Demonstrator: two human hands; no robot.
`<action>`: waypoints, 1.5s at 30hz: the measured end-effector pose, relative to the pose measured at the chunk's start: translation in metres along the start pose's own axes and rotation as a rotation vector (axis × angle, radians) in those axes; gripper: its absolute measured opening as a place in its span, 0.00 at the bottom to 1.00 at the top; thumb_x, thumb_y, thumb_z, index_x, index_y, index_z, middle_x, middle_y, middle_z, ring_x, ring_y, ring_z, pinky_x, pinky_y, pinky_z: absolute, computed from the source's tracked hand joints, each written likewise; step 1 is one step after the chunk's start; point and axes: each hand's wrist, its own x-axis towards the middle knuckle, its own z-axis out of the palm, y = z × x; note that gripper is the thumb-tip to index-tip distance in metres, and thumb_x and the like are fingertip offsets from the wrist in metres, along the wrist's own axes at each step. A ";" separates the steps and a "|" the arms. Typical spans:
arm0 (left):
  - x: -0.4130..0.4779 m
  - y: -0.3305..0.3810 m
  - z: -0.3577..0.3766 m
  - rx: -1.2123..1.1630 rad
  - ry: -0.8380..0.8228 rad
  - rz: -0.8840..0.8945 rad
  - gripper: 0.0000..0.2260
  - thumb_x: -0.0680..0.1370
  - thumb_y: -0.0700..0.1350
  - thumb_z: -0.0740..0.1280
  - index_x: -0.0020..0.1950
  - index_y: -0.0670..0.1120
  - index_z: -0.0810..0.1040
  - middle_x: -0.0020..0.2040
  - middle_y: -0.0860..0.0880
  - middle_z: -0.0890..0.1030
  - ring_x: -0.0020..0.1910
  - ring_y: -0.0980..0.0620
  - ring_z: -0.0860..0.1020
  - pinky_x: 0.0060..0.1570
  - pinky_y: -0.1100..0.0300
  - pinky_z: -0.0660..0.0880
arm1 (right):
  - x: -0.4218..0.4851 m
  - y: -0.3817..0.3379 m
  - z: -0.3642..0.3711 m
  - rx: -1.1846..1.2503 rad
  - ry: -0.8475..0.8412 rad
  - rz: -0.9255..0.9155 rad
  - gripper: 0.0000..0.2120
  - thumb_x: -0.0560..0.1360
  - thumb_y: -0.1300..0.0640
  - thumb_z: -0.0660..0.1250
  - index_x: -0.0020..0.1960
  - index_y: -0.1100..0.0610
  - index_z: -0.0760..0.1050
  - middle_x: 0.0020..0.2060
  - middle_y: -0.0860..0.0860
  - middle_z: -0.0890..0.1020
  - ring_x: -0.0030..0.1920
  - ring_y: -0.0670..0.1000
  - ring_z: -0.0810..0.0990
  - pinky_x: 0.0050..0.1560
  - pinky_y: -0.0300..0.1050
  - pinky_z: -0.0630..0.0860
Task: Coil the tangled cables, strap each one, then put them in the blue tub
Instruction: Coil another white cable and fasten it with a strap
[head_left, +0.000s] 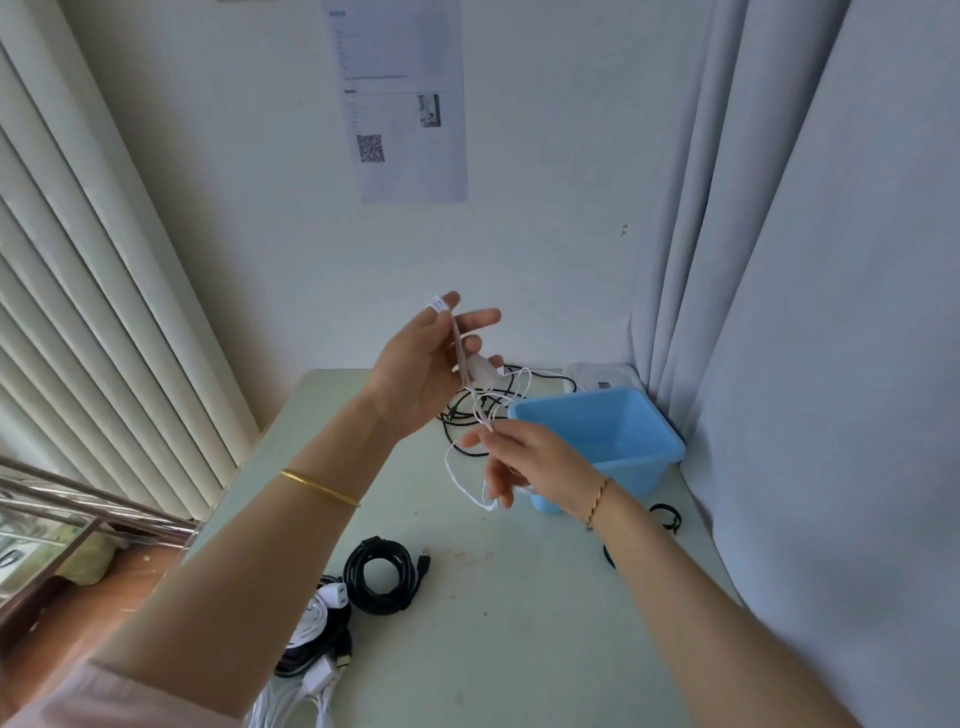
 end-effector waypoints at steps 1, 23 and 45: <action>0.001 -0.003 -0.005 0.056 0.054 0.019 0.12 0.84 0.41 0.49 0.68 0.45 0.62 0.44 0.45 0.83 0.34 0.53 0.73 0.54 0.45 0.75 | -0.002 -0.004 -0.001 -0.016 -0.060 0.014 0.09 0.81 0.57 0.57 0.55 0.58 0.75 0.30 0.54 0.79 0.29 0.52 0.77 0.35 0.39 0.72; -0.027 0.000 -0.002 0.381 -0.418 -0.355 0.23 0.83 0.47 0.48 0.71 0.33 0.62 0.23 0.51 0.68 0.23 0.55 0.63 0.44 0.57 0.80 | 0.024 -0.036 -0.037 0.110 0.643 -0.367 0.05 0.75 0.64 0.67 0.42 0.56 0.76 0.32 0.50 0.78 0.31 0.41 0.76 0.35 0.32 0.72; -0.002 -0.015 0.012 0.587 0.184 0.225 0.09 0.84 0.39 0.52 0.59 0.39 0.69 0.72 0.51 0.68 0.31 0.53 0.74 0.43 0.61 0.75 | -0.011 -0.036 -0.016 -0.189 -0.127 0.103 0.09 0.80 0.62 0.59 0.55 0.65 0.74 0.34 0.57 0.82 0.31 0.52 0.81 0.35 0.38 0.77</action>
